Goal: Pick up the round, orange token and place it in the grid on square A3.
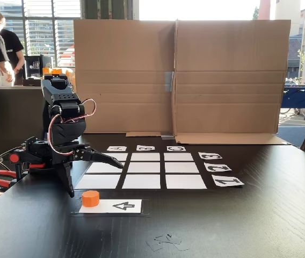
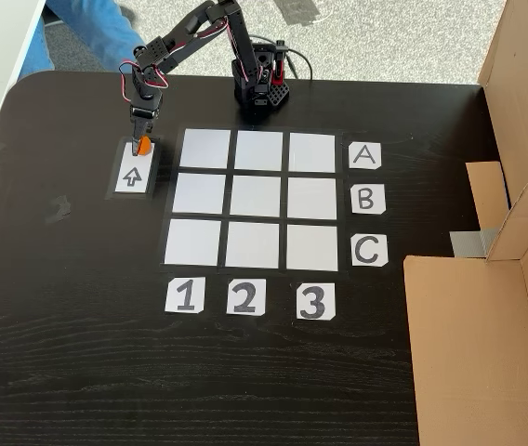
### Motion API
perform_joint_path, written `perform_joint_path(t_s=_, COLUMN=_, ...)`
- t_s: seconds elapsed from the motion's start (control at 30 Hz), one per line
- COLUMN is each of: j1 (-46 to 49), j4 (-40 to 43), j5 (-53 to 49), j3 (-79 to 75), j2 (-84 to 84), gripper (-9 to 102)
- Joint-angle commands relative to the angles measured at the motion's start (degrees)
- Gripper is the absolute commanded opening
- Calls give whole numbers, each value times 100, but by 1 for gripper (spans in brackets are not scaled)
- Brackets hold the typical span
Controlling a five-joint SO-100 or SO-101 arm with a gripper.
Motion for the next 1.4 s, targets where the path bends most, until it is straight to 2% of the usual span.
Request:
perform_joint_path(t_s=0.0, j1=-70, j4=-70, j5=-44, j3=9, j2=193, gripper=67)
perform_joint_path(t_s=0.43, j1=-18, j4=-185, j5=-44, j3=-316, j2=-167, gripper=60)
perform_joint_path(t_s=0.53, j1=-9, j4=-185, j5=-44, j3=-369, j2=-220, gripper=49)
perform_joint_path(t_s=0.67, j1=-9, j4=-185, j5=-132, j3=-413, j2=-246, gripper=17)
perform_joint_path(t_s=0.8, j1=-9, j4=-185, j5=-141, j3=-422, j2=-255, gripper=14)
perform_joint_path(t_s=0.87, j1=-9, j4=-202, j5=-149, j3=-422, j2=-299, gripper=5)
perform_joint_path(t_s=1.0, j1=9, j4=-246, j5=-202, j3=-422, j2=-352, gripper=-1)
perform_joint_path(t_s=1.37, j1=44, j4=-483, j5=-343, j3=-439, j2=123, gripper=-1)
